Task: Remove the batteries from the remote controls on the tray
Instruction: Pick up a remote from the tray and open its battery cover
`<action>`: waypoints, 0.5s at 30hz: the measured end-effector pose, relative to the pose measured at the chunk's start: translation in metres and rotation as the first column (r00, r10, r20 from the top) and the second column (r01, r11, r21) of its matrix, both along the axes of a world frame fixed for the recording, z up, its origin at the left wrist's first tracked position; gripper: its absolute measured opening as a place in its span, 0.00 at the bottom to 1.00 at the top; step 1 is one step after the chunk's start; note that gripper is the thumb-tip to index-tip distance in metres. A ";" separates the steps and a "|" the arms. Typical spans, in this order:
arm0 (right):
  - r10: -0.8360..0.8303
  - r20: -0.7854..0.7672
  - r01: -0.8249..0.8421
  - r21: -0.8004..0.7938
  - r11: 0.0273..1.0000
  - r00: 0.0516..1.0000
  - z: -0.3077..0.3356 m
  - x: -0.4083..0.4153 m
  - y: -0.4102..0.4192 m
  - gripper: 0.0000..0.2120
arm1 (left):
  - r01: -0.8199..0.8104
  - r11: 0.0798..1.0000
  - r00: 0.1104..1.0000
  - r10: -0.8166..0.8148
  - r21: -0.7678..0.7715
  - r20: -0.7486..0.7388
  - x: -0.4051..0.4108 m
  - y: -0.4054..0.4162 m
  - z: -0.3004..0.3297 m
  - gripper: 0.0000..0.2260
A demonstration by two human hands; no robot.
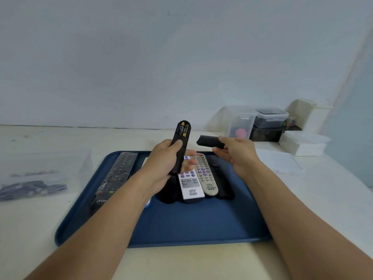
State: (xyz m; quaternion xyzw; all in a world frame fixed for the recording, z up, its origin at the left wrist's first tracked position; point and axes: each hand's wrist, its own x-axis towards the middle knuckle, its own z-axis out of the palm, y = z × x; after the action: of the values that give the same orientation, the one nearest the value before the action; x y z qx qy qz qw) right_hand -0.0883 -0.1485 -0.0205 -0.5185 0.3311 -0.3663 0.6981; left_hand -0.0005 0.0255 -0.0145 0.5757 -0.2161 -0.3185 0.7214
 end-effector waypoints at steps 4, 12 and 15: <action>0.008 -0.015 -0.007 0.064 0.998 1.000 -0.006 0.007 -0.007 0.07 | 0.047 0.999 0.998 -0.048 -0.025 -0.030 -0.001 0.000 -0.001 0.09; -0.026 -0.261 -0.012 -0.143 0.990 0.965 -0.012 0.007 -0.009 0.08 | 0.080 0.997 0.997 -0.080 0.004 -0.022 0.000 -0.003 -0.002 0.06; -0.064 -0.373 -0.040 -0.264 0.964 0.925 -0.009 0.003 -0.012 0.04 | 0.058 0.996 0.995 -0.062 0.061 0.072 0.002 -0.002 -0.003 0.07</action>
State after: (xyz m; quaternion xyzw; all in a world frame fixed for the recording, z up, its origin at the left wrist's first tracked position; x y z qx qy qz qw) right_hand -0.0855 -0.1607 -0.0296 -0.6663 0.4106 -0.3049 0.5426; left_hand 0.0014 0.0235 -0.0174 0.6014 -0.2505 -0.3247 0.6857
